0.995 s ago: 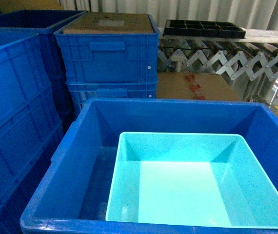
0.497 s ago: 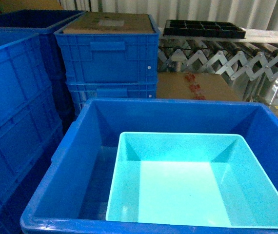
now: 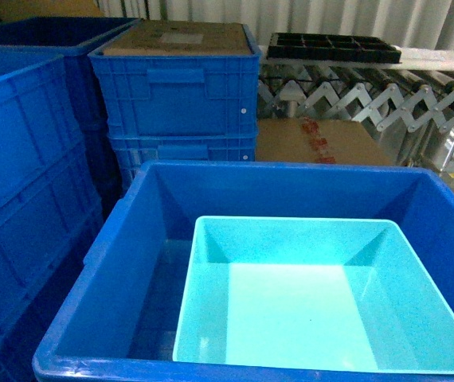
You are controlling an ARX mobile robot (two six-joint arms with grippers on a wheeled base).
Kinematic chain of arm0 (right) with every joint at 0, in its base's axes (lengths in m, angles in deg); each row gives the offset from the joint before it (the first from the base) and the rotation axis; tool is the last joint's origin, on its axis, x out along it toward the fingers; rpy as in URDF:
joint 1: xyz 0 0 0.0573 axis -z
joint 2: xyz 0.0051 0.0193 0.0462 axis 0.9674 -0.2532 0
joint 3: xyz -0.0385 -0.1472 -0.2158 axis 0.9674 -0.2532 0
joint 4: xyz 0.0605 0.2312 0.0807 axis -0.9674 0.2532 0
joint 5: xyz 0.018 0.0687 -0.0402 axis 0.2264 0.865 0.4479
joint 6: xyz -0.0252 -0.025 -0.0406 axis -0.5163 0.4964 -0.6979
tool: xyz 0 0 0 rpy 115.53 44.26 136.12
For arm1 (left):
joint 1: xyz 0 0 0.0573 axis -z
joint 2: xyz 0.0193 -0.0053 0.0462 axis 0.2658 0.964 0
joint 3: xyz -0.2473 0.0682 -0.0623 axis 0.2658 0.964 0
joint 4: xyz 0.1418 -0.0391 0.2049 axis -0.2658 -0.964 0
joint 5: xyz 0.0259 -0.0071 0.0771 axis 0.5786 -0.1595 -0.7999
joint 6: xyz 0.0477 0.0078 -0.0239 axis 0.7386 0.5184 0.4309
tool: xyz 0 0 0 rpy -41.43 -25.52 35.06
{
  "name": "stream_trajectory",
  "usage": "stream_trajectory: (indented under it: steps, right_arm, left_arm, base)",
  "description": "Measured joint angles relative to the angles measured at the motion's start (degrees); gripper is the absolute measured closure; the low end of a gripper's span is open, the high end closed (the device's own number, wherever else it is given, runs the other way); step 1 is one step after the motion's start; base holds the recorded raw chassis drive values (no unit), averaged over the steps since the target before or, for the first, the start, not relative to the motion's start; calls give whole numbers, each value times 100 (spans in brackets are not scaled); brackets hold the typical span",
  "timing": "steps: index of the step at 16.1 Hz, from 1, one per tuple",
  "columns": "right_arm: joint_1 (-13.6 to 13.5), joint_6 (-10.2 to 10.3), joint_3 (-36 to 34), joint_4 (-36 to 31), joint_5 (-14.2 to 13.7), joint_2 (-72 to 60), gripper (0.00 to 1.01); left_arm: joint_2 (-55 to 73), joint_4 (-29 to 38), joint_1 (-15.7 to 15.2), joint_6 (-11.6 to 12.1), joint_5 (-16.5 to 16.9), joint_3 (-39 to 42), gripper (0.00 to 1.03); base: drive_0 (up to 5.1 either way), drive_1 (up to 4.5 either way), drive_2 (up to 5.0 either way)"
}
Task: Stack blue boxes stably on right
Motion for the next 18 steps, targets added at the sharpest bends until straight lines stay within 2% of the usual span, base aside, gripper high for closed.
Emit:
stream_trajectory:
  steps: [1,5,6,7,13,14,18]
  right_arm:
    - [0,0,0,225,-13,498,99]
    - [0,2,0,280,-15,483,99]
    - [0,0,0,280,-13,483,96]
    - [0,0,0,282,-13,483,83]
    - [0,0,0,282,-13,483,2]
    - [0,2,0,282,-13,483,3]
    - [0,0,0,282,-13,483,3]
  left_arm:
    - [-363,-57,0,-2,-15,2,101]
    - [-361,-149,0,-2,-39,2,101]
    - [-361,-155,0,-2,-35,2,101]
    - [-361,-155,0,-2,-35,2,99]
    - [-361,-155,0,-2,-35,2,19]
    - [-361,-155,0,-2,-35,2,7]
    - [-361,-155,0,0,-35,2,5]
  base:
    - [0,0,0]
    - [0,0,0]
    - [0,0,0]
    - [0,0,0]
    - [0,0,0]
    - [0,0,0]
    - [0,0,0]
